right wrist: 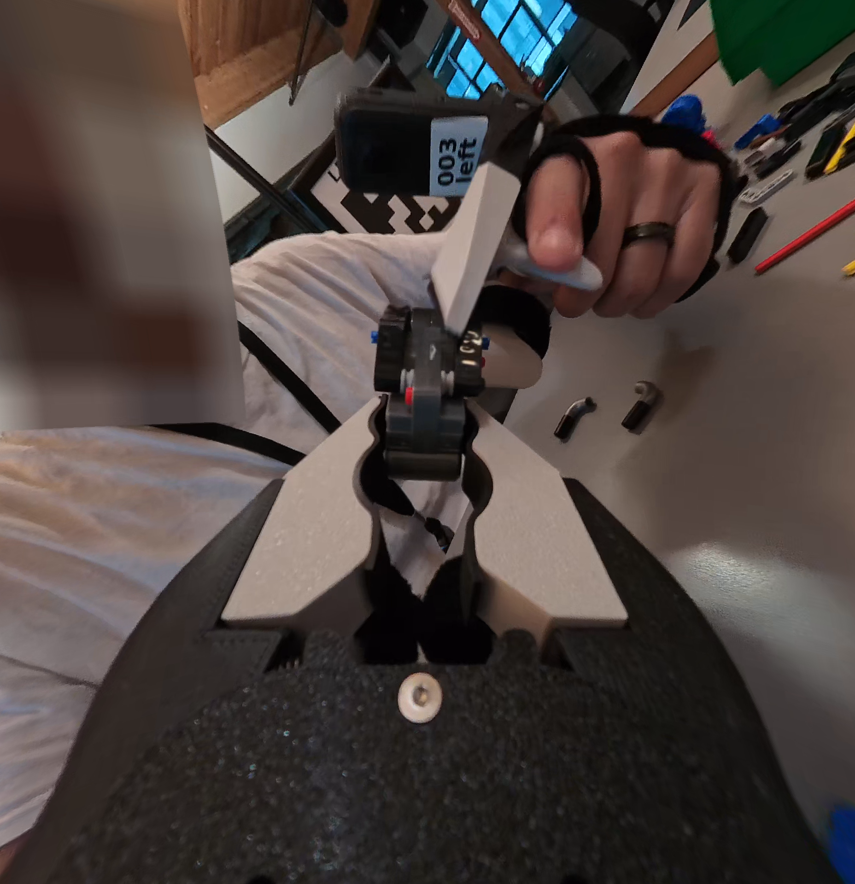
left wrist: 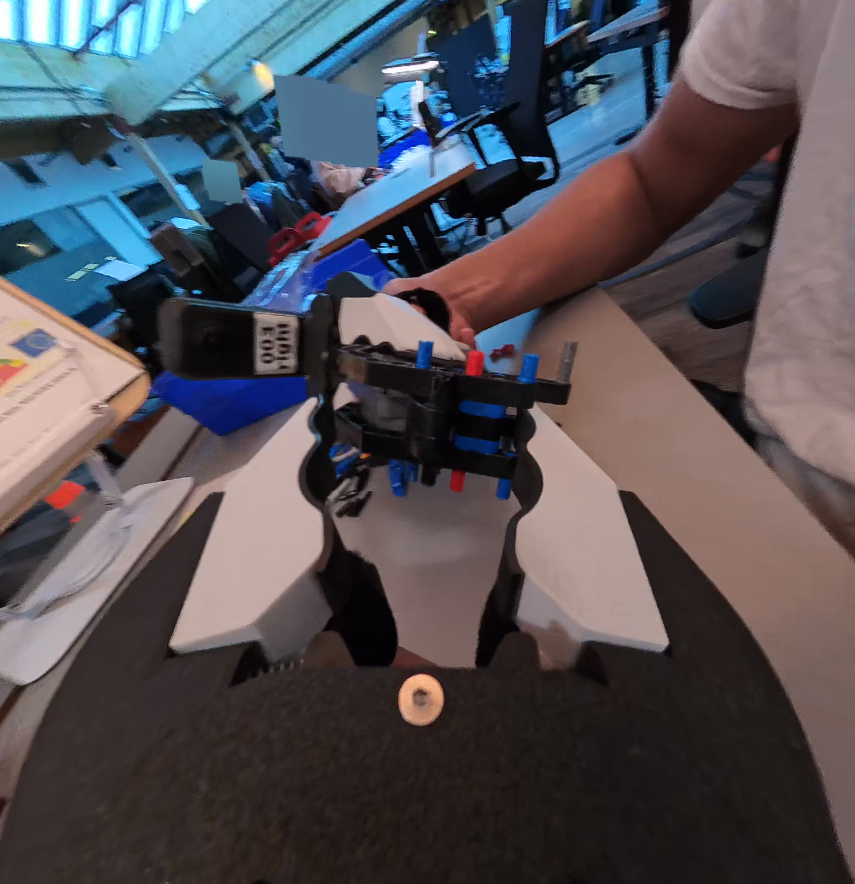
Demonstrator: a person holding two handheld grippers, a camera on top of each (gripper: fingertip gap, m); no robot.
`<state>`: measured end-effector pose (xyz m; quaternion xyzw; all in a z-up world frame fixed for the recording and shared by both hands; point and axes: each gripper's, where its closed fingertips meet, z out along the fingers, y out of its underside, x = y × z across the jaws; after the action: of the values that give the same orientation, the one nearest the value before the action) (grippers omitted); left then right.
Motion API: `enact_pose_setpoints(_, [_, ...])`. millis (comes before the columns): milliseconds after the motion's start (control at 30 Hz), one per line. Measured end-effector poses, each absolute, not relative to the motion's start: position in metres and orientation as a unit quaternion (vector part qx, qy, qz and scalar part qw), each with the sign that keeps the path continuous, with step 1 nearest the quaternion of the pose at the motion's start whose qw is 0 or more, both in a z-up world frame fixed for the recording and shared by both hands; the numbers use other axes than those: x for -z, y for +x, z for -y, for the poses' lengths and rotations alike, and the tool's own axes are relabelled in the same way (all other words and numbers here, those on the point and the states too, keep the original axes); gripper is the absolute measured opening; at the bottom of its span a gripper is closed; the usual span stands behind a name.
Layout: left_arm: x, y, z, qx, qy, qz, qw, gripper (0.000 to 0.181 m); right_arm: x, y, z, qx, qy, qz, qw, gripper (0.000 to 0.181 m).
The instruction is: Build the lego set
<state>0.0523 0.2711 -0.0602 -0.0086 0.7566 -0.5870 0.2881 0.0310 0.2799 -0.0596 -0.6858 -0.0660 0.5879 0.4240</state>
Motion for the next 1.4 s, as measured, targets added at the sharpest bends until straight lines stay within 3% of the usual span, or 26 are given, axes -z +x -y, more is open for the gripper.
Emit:
enact_pose_setpoints(167, [0.071, 0.042, -0.264, 0.574, 0.009, -0.774, 0.268, 0.080, 0.066, 0.022, -0.278, -0.587, -0.695, 0.083, 0.406, 0.026])
enact_pose_setpoints(333, [0.066, 0.051, -0.267, 0.552, 0.002, -0.771, 0.317, 0.078, 0.060, 0.032, -0.284, -0.579, -0.691, 0.062, 0.428, 0.026])
enact_pose_setpoints(467, [0.062, 0.060, -0.272, 0.542, -0.008, -0.762, 0.353, 0.078, 0.058, 0.031, -0.287, -0.580, -0.689, 0.052, 0.432, 0.038])
enact_pose_setpoints(767, [0.061, 0.064, -0.272, 0.544, -0.011, -0.749, 0.377, 0.080, 0.060, 0.032, -0.290, -0.574, -0.694, 0.037, 0.433, 0.026])
enact_pose_setpoints(867, [0.069, 0.065, -0.269, 0.545, -0.039, -0.773, 0.324, 0.114, 0.066, 0.020, -0.287, -0.570, -0.710, 0.057, 0.410, 0.026])
enact_pose_setpoints(900, [0.074, 0.063, -0.268, 0.544, -0.039, -0.780, 0.307, 0.116, 0.068, 0.018, -0.288, -0.566, -0.715, 0.059, 0.406, 0.026])
enact_pose_setpoints(967, [0.075, 0.054, -0.265, 0.551, -0.010, -0.777, 0.304, 0.090, 0.068, 0.019, -0.289, -0.570, -0.713, 0.052, 0.405, 0.025])
enact_pose_setpoints(1300, [0.070, 0.066, -0.271, 0.531, -0.031, -0.775, 0.342, 0.088, 0.062, 0.031, -0.296, -0.573, -0.701, 0.014, 0.424, 0.027])
enact_pose_setpoints(1400, [0.065, 0.075, -0.281, 0.537, -0.057, -0.771, 0.336, 0.088, 0.058, 0.039, -0.297, -0.555, -0.704, 0.011, 0.443, 0.039])
